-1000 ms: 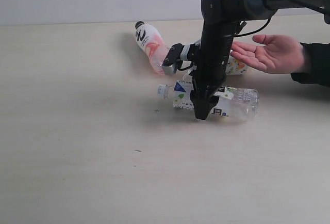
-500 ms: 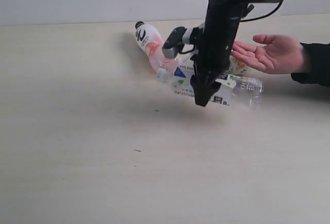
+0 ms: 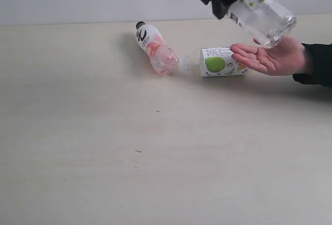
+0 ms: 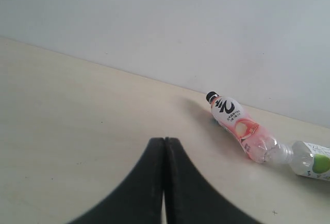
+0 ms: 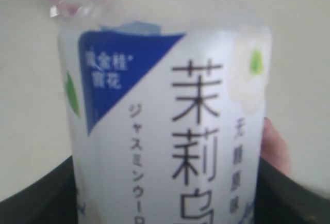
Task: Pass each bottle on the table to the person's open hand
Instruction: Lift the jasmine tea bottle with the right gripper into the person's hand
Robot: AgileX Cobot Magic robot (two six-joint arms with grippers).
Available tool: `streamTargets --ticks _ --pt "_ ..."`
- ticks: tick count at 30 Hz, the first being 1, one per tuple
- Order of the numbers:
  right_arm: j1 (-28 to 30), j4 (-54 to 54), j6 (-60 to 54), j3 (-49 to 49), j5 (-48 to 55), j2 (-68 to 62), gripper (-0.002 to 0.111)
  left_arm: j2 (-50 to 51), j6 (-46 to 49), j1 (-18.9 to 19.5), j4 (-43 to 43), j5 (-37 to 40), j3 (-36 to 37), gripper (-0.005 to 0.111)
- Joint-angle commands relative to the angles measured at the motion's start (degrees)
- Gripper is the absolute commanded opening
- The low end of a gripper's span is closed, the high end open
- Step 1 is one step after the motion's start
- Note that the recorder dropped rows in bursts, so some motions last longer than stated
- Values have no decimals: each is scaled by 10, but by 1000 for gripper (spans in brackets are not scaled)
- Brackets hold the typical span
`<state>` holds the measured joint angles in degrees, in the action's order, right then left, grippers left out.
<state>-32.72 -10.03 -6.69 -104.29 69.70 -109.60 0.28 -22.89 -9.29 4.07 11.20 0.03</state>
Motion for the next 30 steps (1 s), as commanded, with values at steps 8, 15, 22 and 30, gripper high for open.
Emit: streamTargets --ticks 8,15,22,30 --pt "91 38 84 8 3 8 0 -3 1 -2 2 2 0 0" --pt "108 37 87 53 3 -11 0 -3 1 -2 2 2 0 0" --pt "108 34 98 69 -9 -47 0 -3 1 -2 2 2 0 0" --pt "108 17 137 69 -57 -92 0 -3 1 -2 2 2 0 0"
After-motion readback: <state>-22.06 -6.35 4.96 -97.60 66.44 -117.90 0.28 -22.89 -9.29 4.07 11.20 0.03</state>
